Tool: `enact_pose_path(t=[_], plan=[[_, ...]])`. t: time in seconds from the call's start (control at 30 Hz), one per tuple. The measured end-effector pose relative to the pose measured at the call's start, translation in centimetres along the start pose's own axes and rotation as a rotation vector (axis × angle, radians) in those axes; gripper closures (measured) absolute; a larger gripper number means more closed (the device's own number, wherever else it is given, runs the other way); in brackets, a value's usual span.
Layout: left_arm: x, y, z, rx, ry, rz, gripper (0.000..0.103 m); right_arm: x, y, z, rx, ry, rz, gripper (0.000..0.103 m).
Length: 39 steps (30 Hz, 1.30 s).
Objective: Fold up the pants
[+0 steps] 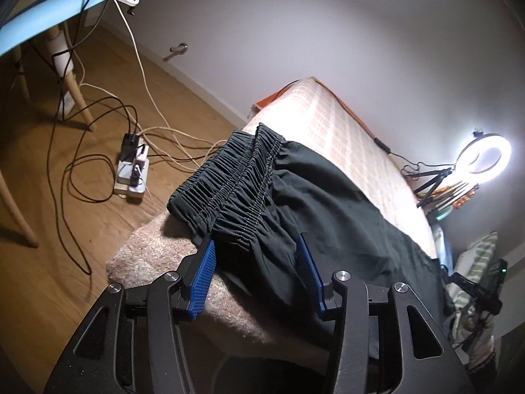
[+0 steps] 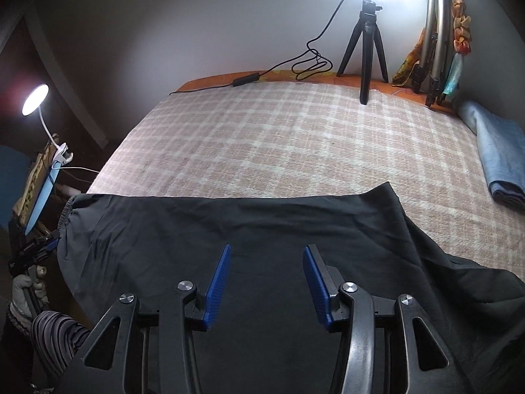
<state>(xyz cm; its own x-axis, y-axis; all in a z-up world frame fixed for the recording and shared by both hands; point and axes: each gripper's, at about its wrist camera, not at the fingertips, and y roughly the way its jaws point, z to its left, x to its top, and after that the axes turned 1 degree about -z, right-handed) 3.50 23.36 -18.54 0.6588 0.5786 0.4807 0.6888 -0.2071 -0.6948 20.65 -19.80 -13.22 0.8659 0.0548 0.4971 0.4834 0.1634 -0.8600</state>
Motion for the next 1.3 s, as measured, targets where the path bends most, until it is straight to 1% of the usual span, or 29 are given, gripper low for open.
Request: enact_pose_path(t=[0.03,0.07,0.13,0.23,0.37,0.4,0.43,0.47,0.5,0.57,0.63,0.7,0.73,0.8,0.9,0.97,1.13,1.2,1.3], plan=[[0.0,0.0,-0.1,0.016,0.006,-0.011,0.071,0.0,0.0,0.1,-0.001,-0.004,0.002,0.055],[0.0,0.0,0.0,0.024,0.009,-0.021,0.085,-0.1,0.0,0.2,-0.003,-0.009,0.004,0.055],[-0.1,-0.2,0.1,0.022,0.012,-0.047,0.090,-0.3,0.0,0.3,-0.002,-0.010,0.009,0.055],[-0.2,-0.5,0.0,0.025,0.030,-0.078,0.093,-0.7,0.2,0.4,-0.002,-0.010,0.021,0.055],[-0.2,-1.3,-0.2,0.058,0.045,-0.130,0.093,-1.3,0.7,0.7,0.004,-0.019,0.040,0.055],[-0.2,-1.4,0.0,0.064,0.045,-0.134,0.093,-1.4,0.8,0.9,0.010,-0.025,0.044,0.055],[-0.1,-1.1,0.4,0.087,0.047,-0.127,0.093,-1.6,0.9,1.2,0.016,-0.032,0.050,0.055],[-0.1,-0.9,0.8,0.092,0.038,-0.118,0.093,-1.7,1.1,1.4,0.018,-0.039,0.056,0.055],[-0.1,-0.7,1.3,0.077,0.014,-0.106,0.093,-1.9,1.3,1.7,0.018,-0.051,0.063,0.055],[-0.1,-0.7,1.8,0.058,-0.014,-0.089,0.089,-2.3,1.6,2.3,0.014,-0.072,0.072,0.055],[0.0,-1.3,2.0,0.048,-0.035,-0.096,0.082,-2.7,1.8,2.7,0.021,-0.085,0.082,0.055],[0.0,-1.7,2.3,0.067,-0.058,-0.103,0.058,-3.1,2.0,3.2,0.035,-0.096,0.093,0.055],[0.1,-1.9,2.7,0.073,-0.085,-0.104,0.055,-3.3,2.0,3.5,0.037,-0.101,0.095,0.055],[0.2,-2.1,4.3,0.036,-0.183,-0.094,0.054,-3.6,2.1,3.9,0.044,-0.109,0.099,0.055],[0.3,-1.4,6.4,-0.051,-0.333,-0.060,0.054,-4.0,2.0,4.1,0.056,-0.104,0.101,0.055],[0.4,-0.7,7.2,-0.104,-0.391,-0.038,0.054,-4.0,2.1,4.2,0.057,-0.097,0.104,0.055],[0.5,0.5,6.7,-0.152,-0.405,-0.014,0.054,-3.9,1.9,3.6,0.052,-0.066,0.103,0.055],[0.6,0.7,6.4,-0.172,-0.399,-0.022,0.054,-3.8,1.8,3.4,0.044,-0.062,0.101,0.055],[0.7,0.9,5.8,-0.157,-0.369,-0.037,0.056,-3.9,1.9,3.0,0.040,-0.050,0.104,0.055]])
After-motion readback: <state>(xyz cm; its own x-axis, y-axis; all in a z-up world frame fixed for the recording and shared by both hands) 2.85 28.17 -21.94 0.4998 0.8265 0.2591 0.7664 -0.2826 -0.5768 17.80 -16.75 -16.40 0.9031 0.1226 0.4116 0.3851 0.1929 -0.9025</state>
